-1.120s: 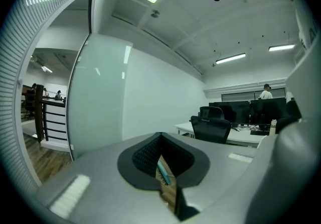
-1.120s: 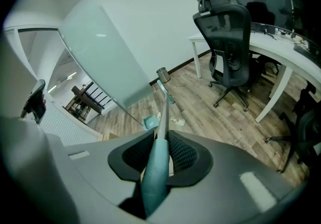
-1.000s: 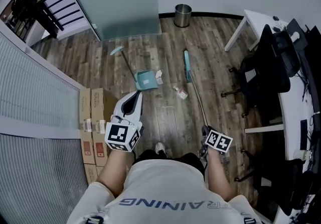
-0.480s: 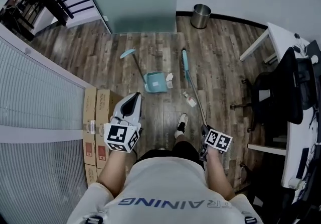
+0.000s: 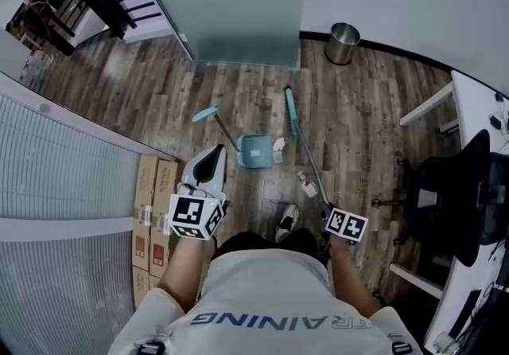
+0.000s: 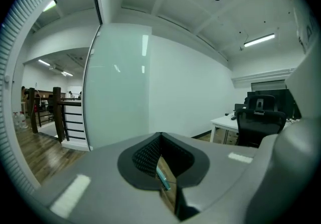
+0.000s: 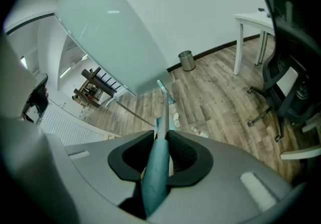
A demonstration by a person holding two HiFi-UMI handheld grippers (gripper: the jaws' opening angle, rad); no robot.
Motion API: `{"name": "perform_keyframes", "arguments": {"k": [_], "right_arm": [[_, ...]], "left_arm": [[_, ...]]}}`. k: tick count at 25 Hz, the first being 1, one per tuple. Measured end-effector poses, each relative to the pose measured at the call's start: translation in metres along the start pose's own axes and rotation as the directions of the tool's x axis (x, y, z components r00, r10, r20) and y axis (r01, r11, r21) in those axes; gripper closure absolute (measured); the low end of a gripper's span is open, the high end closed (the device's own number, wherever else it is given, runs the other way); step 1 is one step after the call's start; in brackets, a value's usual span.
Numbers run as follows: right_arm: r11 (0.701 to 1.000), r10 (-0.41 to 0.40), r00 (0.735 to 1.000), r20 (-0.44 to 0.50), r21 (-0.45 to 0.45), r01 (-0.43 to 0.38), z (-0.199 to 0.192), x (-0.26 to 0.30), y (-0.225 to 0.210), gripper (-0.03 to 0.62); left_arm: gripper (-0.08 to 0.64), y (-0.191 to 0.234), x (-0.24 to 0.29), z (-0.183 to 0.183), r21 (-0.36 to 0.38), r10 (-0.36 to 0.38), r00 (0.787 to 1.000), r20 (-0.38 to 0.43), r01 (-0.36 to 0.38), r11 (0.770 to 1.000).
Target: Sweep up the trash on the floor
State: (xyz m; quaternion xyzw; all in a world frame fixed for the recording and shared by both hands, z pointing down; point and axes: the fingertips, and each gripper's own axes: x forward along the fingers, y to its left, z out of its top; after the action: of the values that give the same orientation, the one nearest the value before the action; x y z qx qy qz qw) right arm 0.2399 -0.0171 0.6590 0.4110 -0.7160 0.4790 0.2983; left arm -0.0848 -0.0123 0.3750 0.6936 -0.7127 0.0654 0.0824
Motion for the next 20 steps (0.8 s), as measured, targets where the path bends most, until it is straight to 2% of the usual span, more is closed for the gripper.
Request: {"name": "perform_keyframes", "arguments": {"k": [4, 13, 16, 20], "right_arm": [[1.000, 0.000, 1.000, -0.031, -0.005, -0.001, 0.031, 0.018, -0.006, 0.483], [0.996, -0.044, 0.994, -0.101, 0.074, 0.052, 0.043, 0.054, -0.022, 0.483], [0.994, -0.064, 0.992, -0.109, 0.081, 0.074, 0.046, 0.063, -0.015, 0.483], [0.987, -0.113, 0.988, -0.102, 0.099, 0.123, 0.054, 0.079, 0.014, 0.483]], "left_arm": [[0.558, 0.002, 0.032, -0.007, -0.002, 0.012, 0.999, -0.048, -0.012, 1.000], [0.558, 0.033, 0.076, -0.032, -0.013, 0.014, 0.990, -0.142, -0.016, 1.000], [0.558, 0.050, 0.091, -0.042, -0.040, -0.009, 0.988, -0.155, 0.003, 0.999], [0.558, 0.080, 0.114, -0.057, -0.075, -0.075, 0.984, -0.161, 0.064, 0.995]]}}
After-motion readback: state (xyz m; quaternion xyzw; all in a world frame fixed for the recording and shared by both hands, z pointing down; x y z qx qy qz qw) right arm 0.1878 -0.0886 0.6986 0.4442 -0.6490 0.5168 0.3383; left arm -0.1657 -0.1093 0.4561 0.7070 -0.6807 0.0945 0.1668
